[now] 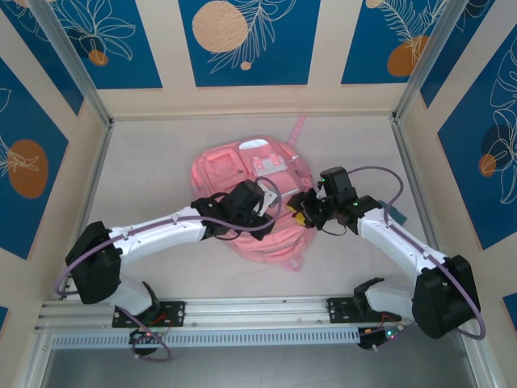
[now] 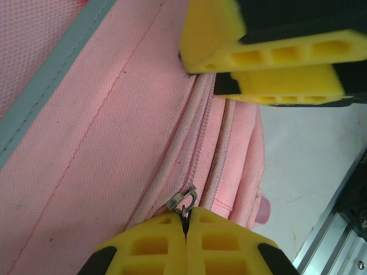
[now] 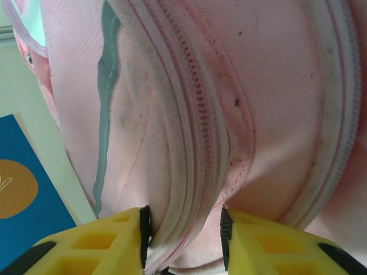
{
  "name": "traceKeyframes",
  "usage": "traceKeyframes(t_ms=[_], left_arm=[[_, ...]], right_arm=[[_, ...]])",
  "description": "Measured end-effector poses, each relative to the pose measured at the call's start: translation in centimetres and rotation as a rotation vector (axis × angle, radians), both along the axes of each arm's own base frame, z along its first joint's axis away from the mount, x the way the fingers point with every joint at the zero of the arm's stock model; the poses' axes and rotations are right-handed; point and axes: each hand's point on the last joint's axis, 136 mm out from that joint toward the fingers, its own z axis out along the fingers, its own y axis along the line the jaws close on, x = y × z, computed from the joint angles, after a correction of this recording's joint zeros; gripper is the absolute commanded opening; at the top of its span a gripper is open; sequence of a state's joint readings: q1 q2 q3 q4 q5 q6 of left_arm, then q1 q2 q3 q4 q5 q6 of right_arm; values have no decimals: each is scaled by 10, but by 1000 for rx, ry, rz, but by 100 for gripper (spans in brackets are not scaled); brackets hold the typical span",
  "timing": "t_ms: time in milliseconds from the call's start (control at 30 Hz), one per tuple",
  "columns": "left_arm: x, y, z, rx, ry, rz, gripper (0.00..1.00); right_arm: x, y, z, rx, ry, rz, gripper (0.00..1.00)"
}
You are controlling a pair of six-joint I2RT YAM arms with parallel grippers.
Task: Pack the student bag
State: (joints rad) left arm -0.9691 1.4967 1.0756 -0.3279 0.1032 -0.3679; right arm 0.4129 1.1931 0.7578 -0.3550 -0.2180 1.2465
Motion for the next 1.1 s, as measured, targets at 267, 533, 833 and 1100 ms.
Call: traceKeyframes(t_ms=[267,533,833,1100], left_arm=[[-1,11,0,69,11,21,0],[-12,44,-3,197,28,27,0],[-8,97,-12,287,65,112,0],[20,120,-10,254,36,170,0]], right_arm=[[3,4,2,-15,-3,3,15],[6,-3,1,-90,-5,-5,14],[7,-12,-5,-148,-13,-15,13],[12,-9,-3,-162,-39,19,13]])
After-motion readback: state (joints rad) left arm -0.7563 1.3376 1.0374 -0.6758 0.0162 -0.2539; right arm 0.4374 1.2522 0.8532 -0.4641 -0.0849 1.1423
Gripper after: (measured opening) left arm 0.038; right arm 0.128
